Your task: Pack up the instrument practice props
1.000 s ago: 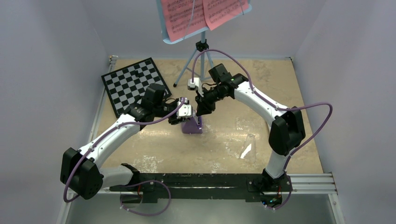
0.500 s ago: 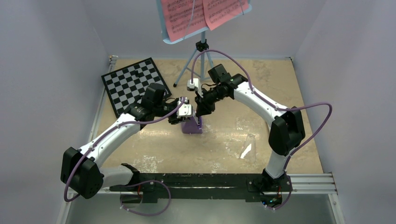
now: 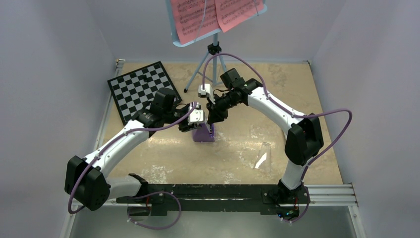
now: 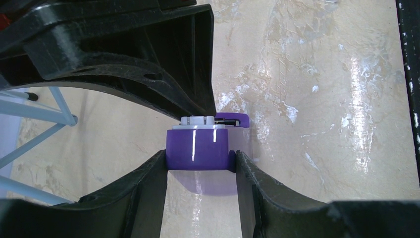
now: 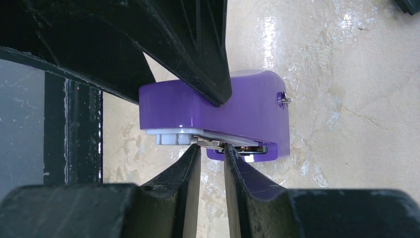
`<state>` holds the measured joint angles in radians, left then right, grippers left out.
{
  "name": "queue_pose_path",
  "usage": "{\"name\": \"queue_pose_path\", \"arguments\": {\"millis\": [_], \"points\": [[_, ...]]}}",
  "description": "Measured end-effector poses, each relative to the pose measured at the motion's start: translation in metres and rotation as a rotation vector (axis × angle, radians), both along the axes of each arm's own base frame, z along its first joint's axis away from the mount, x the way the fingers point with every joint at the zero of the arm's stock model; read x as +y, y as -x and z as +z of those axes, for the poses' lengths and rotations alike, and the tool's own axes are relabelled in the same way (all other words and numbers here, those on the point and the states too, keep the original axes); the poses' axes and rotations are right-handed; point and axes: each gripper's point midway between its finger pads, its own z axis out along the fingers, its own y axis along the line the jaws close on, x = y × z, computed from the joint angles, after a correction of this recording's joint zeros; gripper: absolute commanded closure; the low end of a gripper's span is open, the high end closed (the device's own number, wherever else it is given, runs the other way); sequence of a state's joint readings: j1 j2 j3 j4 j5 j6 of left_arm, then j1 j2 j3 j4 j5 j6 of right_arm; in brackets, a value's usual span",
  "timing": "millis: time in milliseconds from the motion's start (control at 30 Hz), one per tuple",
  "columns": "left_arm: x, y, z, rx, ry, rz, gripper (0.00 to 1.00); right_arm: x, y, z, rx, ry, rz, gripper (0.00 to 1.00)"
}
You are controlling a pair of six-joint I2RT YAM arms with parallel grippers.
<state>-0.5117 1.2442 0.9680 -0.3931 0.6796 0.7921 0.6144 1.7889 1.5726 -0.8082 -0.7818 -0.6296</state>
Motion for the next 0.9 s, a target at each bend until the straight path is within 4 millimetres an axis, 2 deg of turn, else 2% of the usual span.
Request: {"name": "queue_pose_path", "arguments": {"millis": [167,567,767,900], "points": [[0.000,-0.002,0.000,0.009,0.003,0.021,1.00,-0.002,0.006,-0.002,0.021,0.002,0.013,0.76],[0.000,-0.003,0.000,0.018,0.010,0.031,1.00,-0.002,0.007,-0.001,0.014,-0.004,0.014,0.74],[-0.001,-0.003,0.000,0.019,0.013,0.025,1.00,-0.004,0.008,0.001,0.044,-0.004,-0.020,0.63],[-0.003,-0.004,0.000,0.019,0.017,0.021,1.00,-0.005,0.009,0.010,0.036,-0.017,-0.029,0.58]]}}
